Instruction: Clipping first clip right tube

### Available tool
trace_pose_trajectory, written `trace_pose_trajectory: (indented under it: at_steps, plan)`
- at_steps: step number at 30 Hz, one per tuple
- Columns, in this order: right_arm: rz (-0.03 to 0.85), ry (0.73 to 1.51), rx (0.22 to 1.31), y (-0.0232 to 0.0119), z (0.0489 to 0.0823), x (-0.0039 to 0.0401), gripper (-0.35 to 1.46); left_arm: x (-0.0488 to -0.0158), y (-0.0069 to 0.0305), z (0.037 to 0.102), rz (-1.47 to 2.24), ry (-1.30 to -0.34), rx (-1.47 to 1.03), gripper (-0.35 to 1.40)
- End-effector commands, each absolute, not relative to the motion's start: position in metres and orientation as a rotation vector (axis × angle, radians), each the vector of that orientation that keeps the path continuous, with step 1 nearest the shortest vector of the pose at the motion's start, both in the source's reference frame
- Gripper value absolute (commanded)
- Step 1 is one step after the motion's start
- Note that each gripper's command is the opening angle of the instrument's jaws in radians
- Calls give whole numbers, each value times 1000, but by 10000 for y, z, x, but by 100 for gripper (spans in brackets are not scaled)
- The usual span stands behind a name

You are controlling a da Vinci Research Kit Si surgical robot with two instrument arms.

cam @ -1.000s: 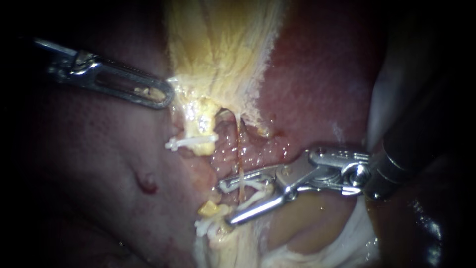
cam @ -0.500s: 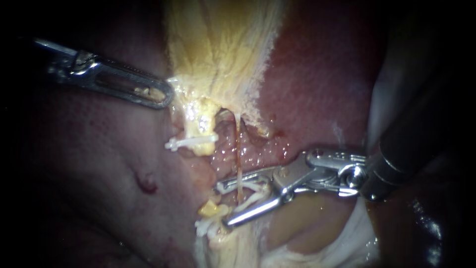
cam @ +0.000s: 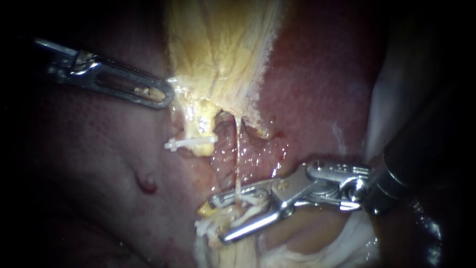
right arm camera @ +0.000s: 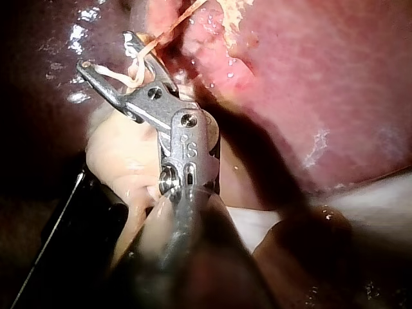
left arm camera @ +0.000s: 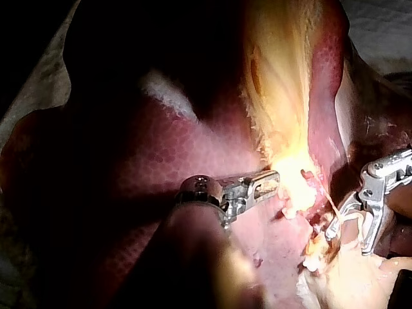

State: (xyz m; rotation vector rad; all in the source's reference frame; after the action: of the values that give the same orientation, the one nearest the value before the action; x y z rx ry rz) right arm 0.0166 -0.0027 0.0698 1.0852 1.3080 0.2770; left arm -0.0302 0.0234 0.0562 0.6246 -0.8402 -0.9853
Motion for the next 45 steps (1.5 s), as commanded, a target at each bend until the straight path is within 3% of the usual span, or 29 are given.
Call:
trace_pose_trajectory:
  at_steps: [1,14,25,33,39,45]
  plan:
    - [278,1313,1087,-28,697,166,46,-302,234,562,-985,-840,625,-35]
    - [278,1316,1090,-26,694,166,46,-302,234,562,-985,-840,625,-35]
    - [295,1307,1102,-21,695,164,35,-302,234,562,-985,-840,625,-35]
    - [299,1308,1101,-15,699,160,14,-302,234,562,-985,-840,625,-35]
    - [306,1309,1099,-9,699,159,-33,-302,234,562,-985,-840,625,-35]
    - [323,1305,1106,0,698,157,-35,-302,234,562,-985,-840,625,-35]
